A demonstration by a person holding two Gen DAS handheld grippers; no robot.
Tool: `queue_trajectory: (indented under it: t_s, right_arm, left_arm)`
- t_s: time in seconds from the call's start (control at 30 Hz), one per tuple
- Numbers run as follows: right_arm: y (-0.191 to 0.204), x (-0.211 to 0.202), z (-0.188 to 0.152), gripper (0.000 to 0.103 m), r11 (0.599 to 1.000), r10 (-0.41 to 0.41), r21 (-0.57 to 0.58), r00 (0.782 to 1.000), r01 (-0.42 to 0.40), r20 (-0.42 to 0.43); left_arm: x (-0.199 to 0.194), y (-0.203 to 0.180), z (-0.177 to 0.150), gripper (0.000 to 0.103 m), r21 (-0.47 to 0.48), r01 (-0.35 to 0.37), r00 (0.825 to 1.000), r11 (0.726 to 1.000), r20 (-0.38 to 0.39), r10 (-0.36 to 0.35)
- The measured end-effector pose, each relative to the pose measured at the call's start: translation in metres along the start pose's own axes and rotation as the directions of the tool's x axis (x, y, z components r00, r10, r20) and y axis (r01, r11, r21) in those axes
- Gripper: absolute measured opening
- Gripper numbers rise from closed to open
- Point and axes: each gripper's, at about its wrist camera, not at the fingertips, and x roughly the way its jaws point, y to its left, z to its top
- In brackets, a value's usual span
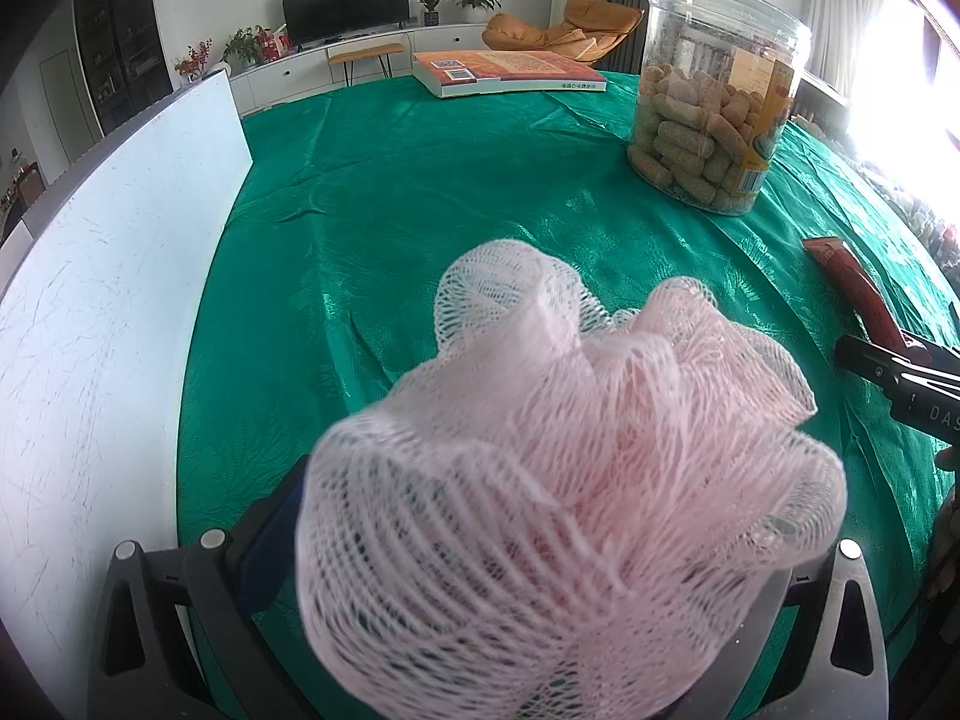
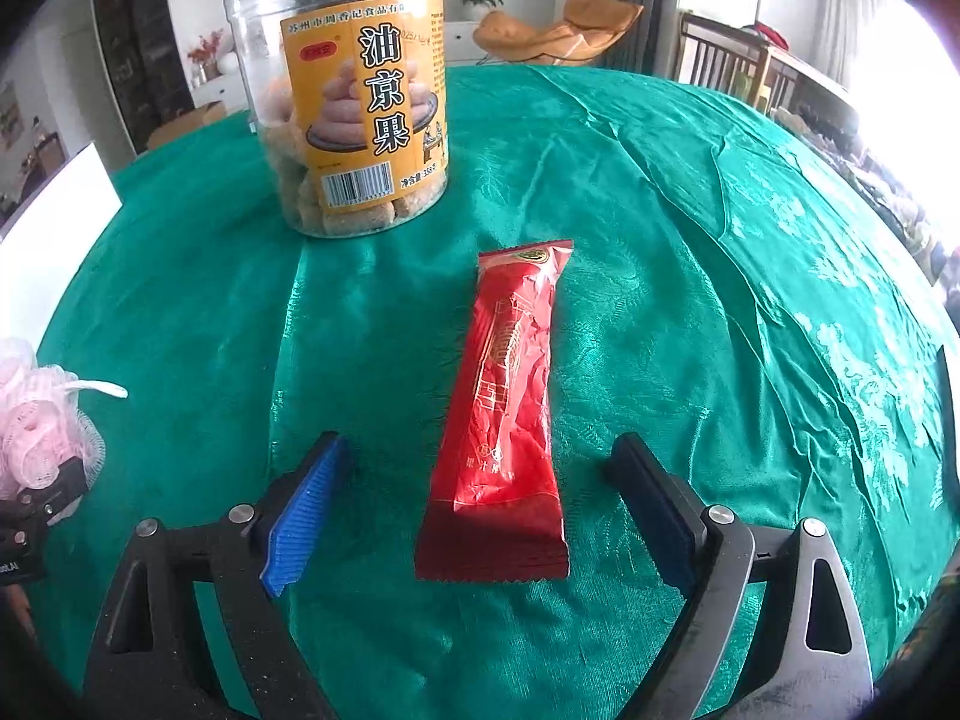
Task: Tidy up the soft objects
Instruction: 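Close the right gripper on the red snack packet and lift it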
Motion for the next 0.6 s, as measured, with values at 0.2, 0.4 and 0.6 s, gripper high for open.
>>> queue_trajectory:
  t_s: [0.2, 0.4, 0.6]
  right_arm:
    - [0.0000, -0.0001, 0.0000, 0.091, 1.000, 0.000, 0.000, 1.000, 0.000, 0.000]
    - [0.0000, -0.0002, 0.0001, 0.091, 1.000, 0.001, -0.001, 1.000, -0.001, 0.000]
    - [-0.0047, -0.0030, 0.0008, 0.091, 0.999, 0.044, 0.026, 0.999, -0.043, -0.002]
  left_arm:
    - [-0.0001, -0.0002, 0.0000, 0.103, 0.000, 0.000, 1.000, 1.000, 0.000, 0.000]
    - [-0.0001, -0.0004, 0.0001, 0.103, 0.000, 0.000, 1.000, 1.000, 0.000, 0.000]
    - [0.0001, -0.0003, -0.0003, 0.103, 0.000, -0.001, 1.000, 1.000, -0.001, 0.001]
